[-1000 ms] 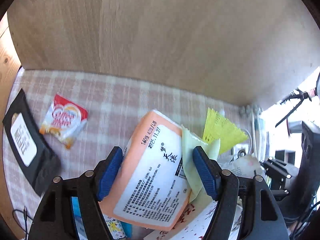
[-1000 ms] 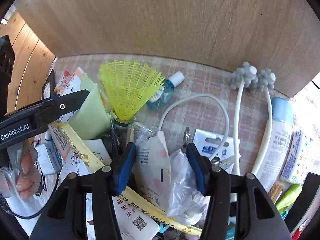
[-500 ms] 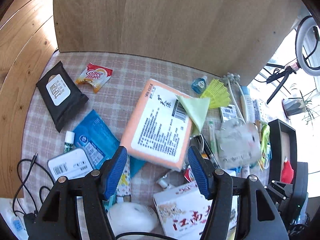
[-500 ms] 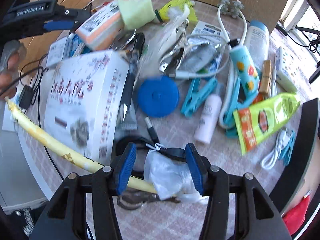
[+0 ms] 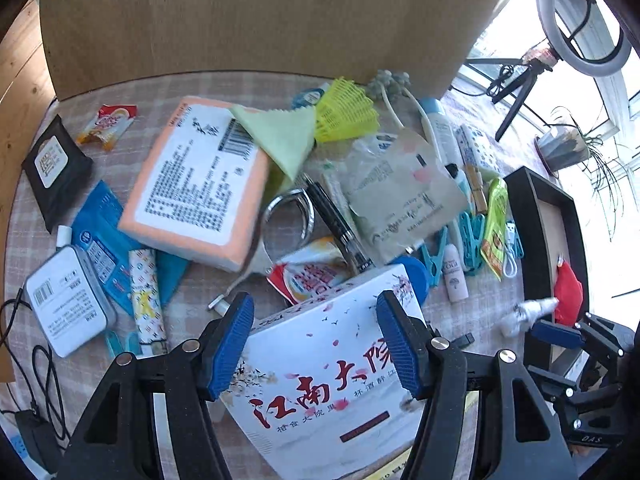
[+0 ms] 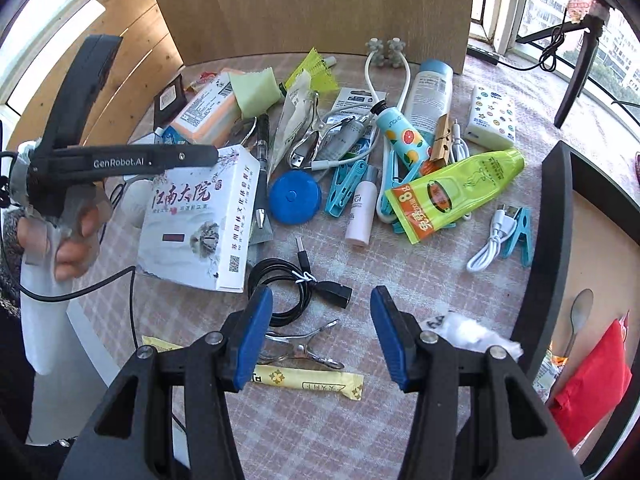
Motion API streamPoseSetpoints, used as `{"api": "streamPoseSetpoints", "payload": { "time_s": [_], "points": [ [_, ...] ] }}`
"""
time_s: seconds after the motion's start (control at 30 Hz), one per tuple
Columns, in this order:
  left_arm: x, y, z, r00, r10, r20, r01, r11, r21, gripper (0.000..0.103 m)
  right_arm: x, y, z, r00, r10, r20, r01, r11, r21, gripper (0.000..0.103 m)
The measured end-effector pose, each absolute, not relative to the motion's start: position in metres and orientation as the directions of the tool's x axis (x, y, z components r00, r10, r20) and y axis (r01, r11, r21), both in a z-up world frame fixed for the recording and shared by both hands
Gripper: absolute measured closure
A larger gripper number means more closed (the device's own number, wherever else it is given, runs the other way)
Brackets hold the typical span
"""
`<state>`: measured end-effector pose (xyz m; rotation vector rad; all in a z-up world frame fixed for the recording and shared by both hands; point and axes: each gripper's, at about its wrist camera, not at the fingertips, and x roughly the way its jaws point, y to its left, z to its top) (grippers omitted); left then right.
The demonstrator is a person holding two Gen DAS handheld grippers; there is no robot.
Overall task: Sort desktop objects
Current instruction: 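Grasp the white printed box from both sides with both grippers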
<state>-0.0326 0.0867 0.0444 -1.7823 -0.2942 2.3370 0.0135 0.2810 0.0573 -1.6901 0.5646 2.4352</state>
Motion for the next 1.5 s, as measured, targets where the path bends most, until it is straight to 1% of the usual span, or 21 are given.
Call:
{"api": "streamPoseSetpoints", "payload": {
  "time_s": [0.1,0.2,0.43,0.57,0.7,0.8,0.9,0.93,0.97,1.0,1.07,1.17,1.3,1.5],
  "points": [
    [-0.005,0.1,0.042,-0.223,0.278,-0.934,-0.09,-0.96,-0.264,0.042,0.024,0.282,0.056,-0.38,-0.124,-0.917,-0.311,-0.916,0.252,0.053],
    [0.026,0.098,0.041,-0.215,0.292,-0.932,-0.092,-0.956,-0.278,0.043,0.027,0.277,0.05,-0.379,-0.129,-0.916,-0.298,-0.92,0.253,0.053],
    [0.098,0.056,0.062,-0.363,0.212,-0.907,0.144,-0.949,-0.28,0.043,0.017,0.253,0.046,-0.383,-0.147,-0.912,-0.229,-0.941,0.248,0.053],
    [0.123,0.052,0.059,-0.379,0.242,-0.893,0.21,-0.918,-0.337,0.043,-0.001,0.235,0.044,-0.372,-0.165,-0.914,-0.174,-0.954,0.243,0.053],
    [0.125,0.067,0.044,-0.359,0.259,-0.897,0.224,-0.909,-0.352,0.043,-0.019,0.216,0.038,-0.348,-0.167,-0.923,-0.118,-0.968,0.22,0.053],
    [0.123,0.078,0.036,-0.347,0.295,-0.89,0.228,-0.894,-0.385,0.043,-0.029,0.208,0.032,-0.331,-0.145,-0.932,-0.106,-0.976,0.19,0.053],
    [0.119,0.088,0.034,-0.348,0.315,-0.883,0.212,-0.891,-0.401,0.043,-0.034,0.206,0.025,-0.309,-0.163,-0.937,-0.093,-0.975,0.2,0.053],
    [0.117,0.091,0.032,-0.345,0.317,-0.884,0.208,-0.892,-0.401,0.043,-0.035,0.205,0.022,-0.303,-0.169,-0.938,-0.093,-0.974,0.206,0.055],
    [0.115,0.094,0.03,-0.342,0.315,-0.885,0.208,-0.893,-0.398,0.043,-0.036,0.205,0.019,-0.296,-0.172,-0.94,-0.093,-0.974,0.208,0.06],
    [0.113,0.095,0.029,-0.342,0.305,-0.889,0.213,-0.896,-0.389,0.043,-0.036,0.205,0.018,-0.293,-0.175,-0.94,-0.094,-0.973,0.21,0.062],
    [0.11,0.096,0.027,-0.344,0.301,-0.89,0.217,-0.896,-0.387,0.042,-0.035,0.208,0.017,-0.303,-0.179,-0.936,-0.099,-0.971,0.217,0.062],
    [0.109,0.092,0.024,-0.346,0.339,-0.875,0.231,-0.873,-0.429,0.04,-0.033,0.211,0.016,-0.304,-0.192,-0.933,-0.118,-0.964,0.237,0.062],
    [0.108,0.089,0.03,-0.357,0.332,-0.873,0.227,-0.876,-0.426,0.04,-0.029,0.208,0.018,-0.309,-0.194,-0.931,-0.123,-0.963,0.241,0.062],
    [0.099,0.094,0.058,-0.396,0.311,-0.864,0.177,-0.897,-0.404,0.04,-0.021,0.215,0.032,-0.352,-0.179,-0.919,-0.155,-0.957,0.246,0.063]
  ]
}}
